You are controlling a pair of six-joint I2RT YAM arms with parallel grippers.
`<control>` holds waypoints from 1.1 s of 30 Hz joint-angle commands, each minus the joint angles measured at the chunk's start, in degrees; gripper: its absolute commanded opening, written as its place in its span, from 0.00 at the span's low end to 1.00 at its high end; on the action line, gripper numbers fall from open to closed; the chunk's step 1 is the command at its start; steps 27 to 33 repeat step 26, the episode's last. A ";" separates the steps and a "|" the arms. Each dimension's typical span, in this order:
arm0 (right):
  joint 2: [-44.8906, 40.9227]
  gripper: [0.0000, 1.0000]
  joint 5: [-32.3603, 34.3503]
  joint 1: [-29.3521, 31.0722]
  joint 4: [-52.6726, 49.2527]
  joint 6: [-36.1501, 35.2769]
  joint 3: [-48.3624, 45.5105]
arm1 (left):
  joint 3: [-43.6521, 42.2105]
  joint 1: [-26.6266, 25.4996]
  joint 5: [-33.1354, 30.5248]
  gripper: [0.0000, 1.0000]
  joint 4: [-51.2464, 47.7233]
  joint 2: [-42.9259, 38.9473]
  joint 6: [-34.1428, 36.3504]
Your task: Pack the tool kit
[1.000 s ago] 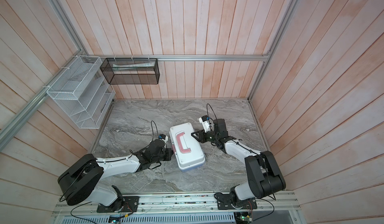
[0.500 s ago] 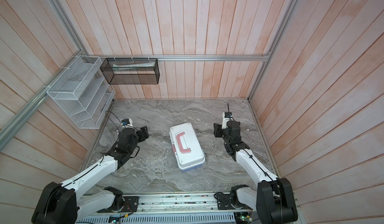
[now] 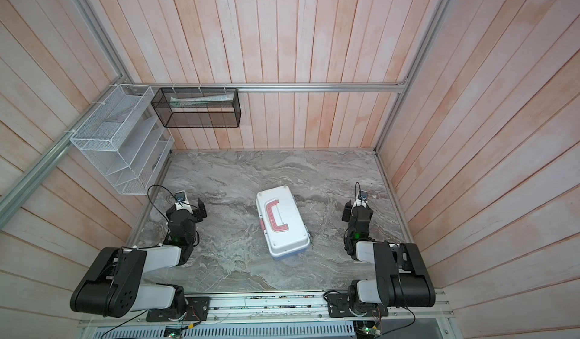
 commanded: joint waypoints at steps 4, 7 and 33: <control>10.09 0.59 -9.06 -1.47 29.54 -2.11 -3.74 | -0.67 3.50 15.13 0.97 18.06 9.42 1.42; 6.32 0.98 -8.45 -1.11 12.87 -2.34 1.43 | 1.13 4.90 14.81 1.00 14.02 9.19 -0.38; 7.31 0.98 -8.32 -1.15 15.98 -2.07 0.57 | 1.66 5.14 15.03 1.00 11.91 8.56 -0.74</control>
